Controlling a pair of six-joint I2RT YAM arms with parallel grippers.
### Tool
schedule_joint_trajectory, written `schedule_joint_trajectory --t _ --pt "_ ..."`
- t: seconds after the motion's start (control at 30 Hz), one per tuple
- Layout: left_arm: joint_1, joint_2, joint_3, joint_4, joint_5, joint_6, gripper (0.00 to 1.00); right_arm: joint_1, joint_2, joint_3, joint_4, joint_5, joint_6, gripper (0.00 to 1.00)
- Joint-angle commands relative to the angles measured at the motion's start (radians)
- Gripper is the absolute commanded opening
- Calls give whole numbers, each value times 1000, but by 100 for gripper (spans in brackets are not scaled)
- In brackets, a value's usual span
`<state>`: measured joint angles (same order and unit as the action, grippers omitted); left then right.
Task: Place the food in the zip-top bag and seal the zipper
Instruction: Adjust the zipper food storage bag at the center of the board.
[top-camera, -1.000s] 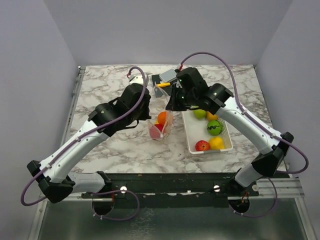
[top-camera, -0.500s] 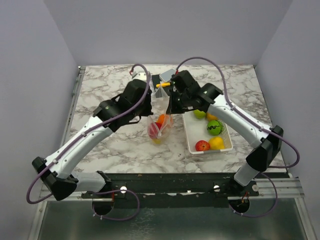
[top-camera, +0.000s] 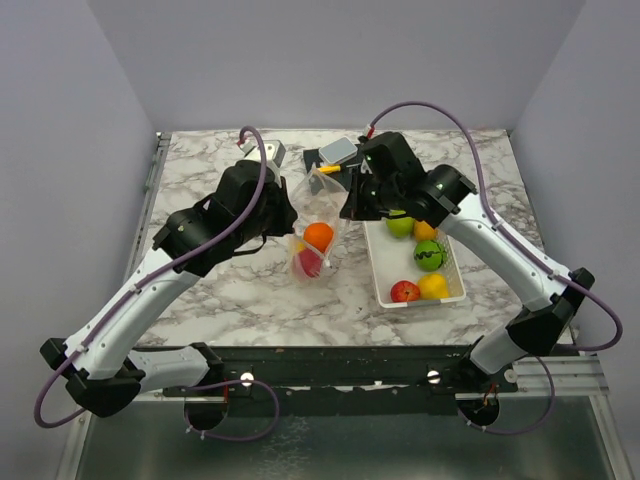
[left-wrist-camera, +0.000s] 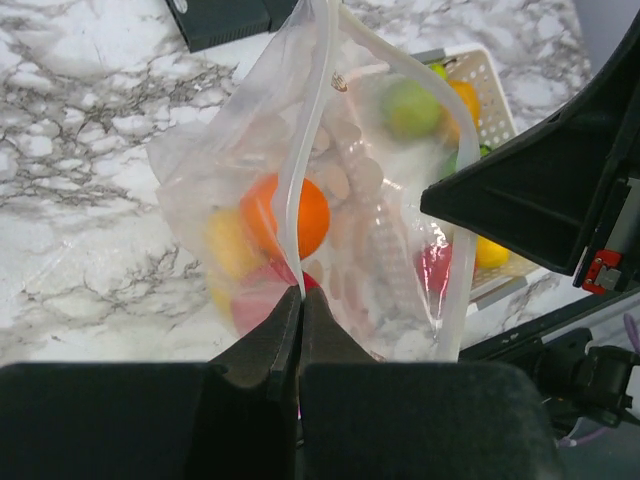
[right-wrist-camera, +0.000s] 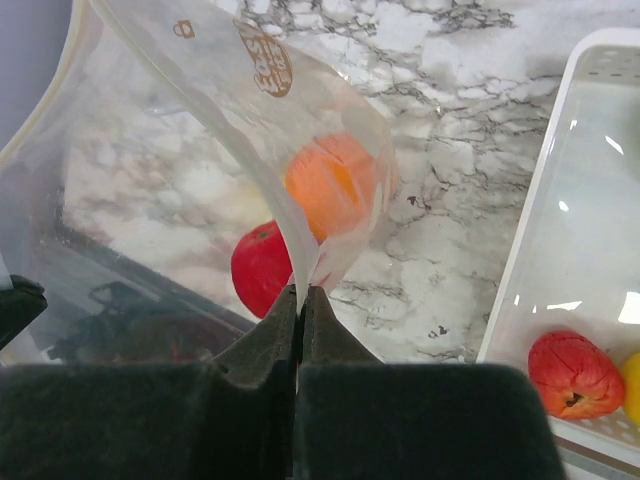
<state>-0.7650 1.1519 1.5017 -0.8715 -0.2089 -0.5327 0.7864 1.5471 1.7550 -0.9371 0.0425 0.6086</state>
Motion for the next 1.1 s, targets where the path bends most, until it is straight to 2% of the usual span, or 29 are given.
schedule_joint_trajectory --t 0.0,0.37,0.47,0.8,0.9,1.07 --pt "1 -2 -11 -31 22 -4 0 8 11 -25 -11 -13 -7 1" --pt "0 15 -65 -18 4 7 0 8 4 -117 47 -24 -6 2" --pt "1 21 -93 -10 2 10 0 7 6 -126 59 -15 -4 9" --pt "1 25 -165 14 -13 13 0 7 -30 -72 23 45 -7 52" --pt "1 26 -166 16 -14 16 0 6 -66 -62 -3 91 -11 57" --pt "1 24 -157 17 -17 23 0 7 -138 -90 -68 169 -8 60"
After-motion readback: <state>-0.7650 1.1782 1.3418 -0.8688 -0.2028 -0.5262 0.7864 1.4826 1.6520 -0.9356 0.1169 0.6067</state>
